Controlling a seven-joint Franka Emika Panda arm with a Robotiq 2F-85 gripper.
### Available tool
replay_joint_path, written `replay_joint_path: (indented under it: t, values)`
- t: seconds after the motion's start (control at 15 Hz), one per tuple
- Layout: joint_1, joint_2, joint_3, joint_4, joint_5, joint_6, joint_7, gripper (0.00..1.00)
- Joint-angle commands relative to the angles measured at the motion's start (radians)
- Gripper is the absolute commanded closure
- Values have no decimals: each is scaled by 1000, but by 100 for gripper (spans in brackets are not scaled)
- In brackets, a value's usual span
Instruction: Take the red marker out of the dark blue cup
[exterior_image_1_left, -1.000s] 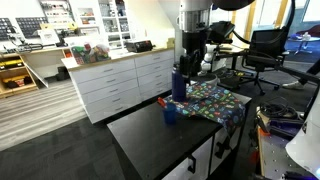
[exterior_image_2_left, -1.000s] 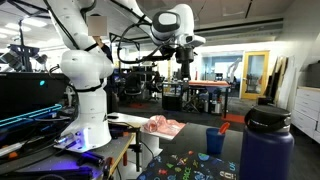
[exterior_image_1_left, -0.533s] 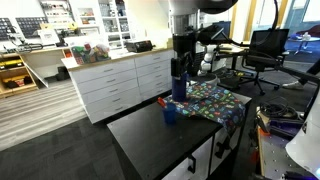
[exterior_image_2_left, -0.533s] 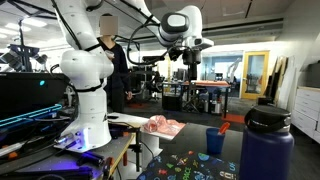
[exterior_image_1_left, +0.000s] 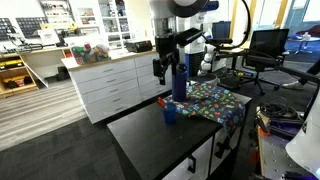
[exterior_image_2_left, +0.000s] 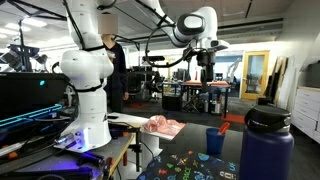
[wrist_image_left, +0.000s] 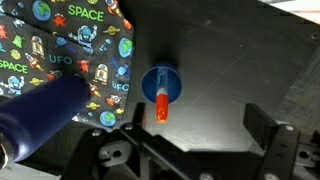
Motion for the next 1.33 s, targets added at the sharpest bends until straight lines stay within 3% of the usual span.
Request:
replay_joint_path:
  t: [0.0, 0.6, 1.27]
  values:
    - [16, 71, -38, 85, -1, -15, -41, 0]
    - [18, 227, -75, 211, 22, -9, -188, 0]
    - [11, 306, -93, 228, 33, 11, -279, 0]
